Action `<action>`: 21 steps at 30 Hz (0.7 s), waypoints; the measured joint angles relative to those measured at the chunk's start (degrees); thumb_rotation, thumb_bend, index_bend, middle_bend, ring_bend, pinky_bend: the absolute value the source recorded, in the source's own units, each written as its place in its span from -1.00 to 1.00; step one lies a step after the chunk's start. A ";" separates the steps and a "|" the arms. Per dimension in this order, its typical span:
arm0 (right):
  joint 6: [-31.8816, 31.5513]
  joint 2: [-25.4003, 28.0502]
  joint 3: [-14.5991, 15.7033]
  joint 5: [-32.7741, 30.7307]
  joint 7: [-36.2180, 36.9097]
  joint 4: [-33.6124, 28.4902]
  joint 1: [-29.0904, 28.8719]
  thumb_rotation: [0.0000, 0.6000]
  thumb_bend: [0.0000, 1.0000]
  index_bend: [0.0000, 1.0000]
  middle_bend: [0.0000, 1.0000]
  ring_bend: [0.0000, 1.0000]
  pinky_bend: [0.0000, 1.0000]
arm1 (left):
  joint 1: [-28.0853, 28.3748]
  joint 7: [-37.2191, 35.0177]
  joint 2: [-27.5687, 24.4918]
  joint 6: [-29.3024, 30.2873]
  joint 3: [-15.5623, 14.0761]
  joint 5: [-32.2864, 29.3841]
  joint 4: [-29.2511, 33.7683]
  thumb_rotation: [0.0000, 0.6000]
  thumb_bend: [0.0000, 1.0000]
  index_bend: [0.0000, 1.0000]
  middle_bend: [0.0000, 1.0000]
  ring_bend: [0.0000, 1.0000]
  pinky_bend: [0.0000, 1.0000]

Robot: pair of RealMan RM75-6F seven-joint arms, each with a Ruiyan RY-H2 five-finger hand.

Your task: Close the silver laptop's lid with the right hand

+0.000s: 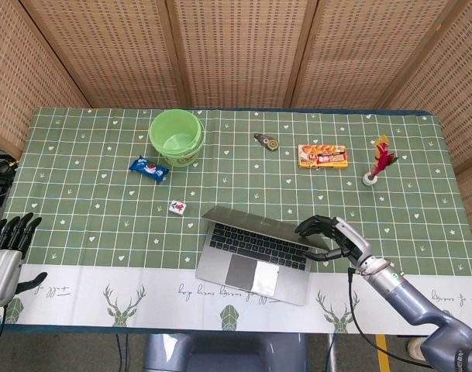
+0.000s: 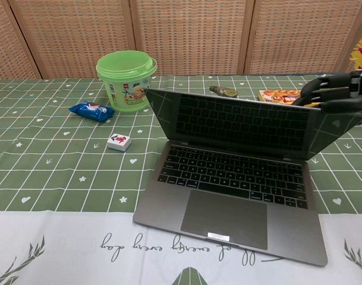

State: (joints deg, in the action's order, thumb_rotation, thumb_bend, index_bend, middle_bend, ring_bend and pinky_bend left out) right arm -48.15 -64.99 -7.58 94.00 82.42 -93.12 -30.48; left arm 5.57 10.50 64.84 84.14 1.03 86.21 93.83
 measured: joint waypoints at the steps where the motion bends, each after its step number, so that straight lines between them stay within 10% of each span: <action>1: 0.02 0.16 0.39 0.19 0.19 -0.11 -0.26 0.88 -0.34 -0.05 -0.07 -0.23 -0.32 | 0.01 -0.01 0.00 -0.02 -0.01 0.01 0.00 1.00 -0.90 -1.00 -1.00 -1.00 -1.00; 21: 1.56 2.18 6.61 2.32 2.62 -2.57 -5.02 0.87 -0.36 -0.05 -0.07 -0.23 -0.30 | 0.18 -0.21 0.01 -0.46 -0.36 0.53 0.03 1.00 -0.90 -1.00 -1.00 -1.00 -1.00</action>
State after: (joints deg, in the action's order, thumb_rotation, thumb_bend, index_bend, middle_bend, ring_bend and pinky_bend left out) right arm -46.59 -62.81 -0.97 96.32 85.04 -95.70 -35.50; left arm 5.75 10.29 64.85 83.68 0.67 86.74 93.86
